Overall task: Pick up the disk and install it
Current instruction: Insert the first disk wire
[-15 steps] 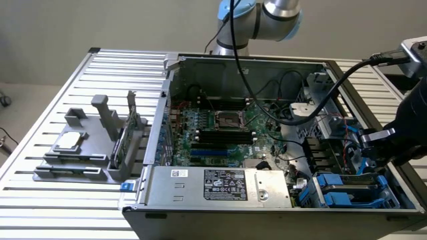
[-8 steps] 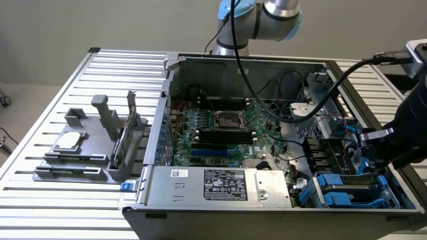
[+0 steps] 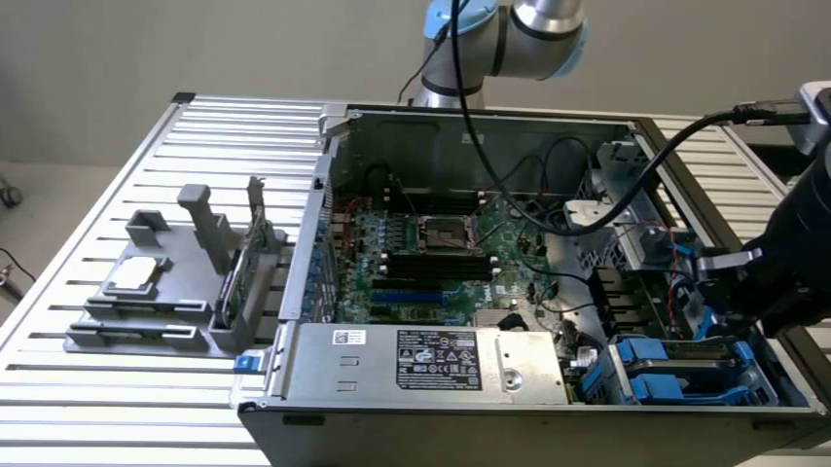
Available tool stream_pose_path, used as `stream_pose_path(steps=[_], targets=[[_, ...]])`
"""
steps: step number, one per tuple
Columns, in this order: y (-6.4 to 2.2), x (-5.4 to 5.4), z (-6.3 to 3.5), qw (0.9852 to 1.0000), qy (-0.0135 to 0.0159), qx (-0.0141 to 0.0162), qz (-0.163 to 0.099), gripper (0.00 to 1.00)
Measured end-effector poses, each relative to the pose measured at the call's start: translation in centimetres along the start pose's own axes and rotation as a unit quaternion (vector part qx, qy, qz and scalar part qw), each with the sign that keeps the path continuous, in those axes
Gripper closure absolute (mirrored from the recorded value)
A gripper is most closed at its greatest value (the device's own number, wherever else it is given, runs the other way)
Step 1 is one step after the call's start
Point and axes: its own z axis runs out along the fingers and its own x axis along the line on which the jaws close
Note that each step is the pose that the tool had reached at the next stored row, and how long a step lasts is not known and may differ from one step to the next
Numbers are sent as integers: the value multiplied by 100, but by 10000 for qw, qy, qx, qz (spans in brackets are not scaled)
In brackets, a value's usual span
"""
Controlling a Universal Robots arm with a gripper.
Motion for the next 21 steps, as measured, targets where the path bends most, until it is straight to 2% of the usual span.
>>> stream_pose_path(steps=[2, 4, 7, 16, 18, 21], targets=[[-1, 1, 5, 10000, 28, 28, 85, 69], [-2, 1, 8, 9999, 69, 49, 150, 69], [-4, 3, 13, 9997, 142, 54, 209, 69], [-8, -57, 27, 9994, 212, -49, 268, 69], [-19, -58, 31, 9993, 229, -59, 299, 69], [-31, -57, 47, 9990, 225, -74, 382, 69]])
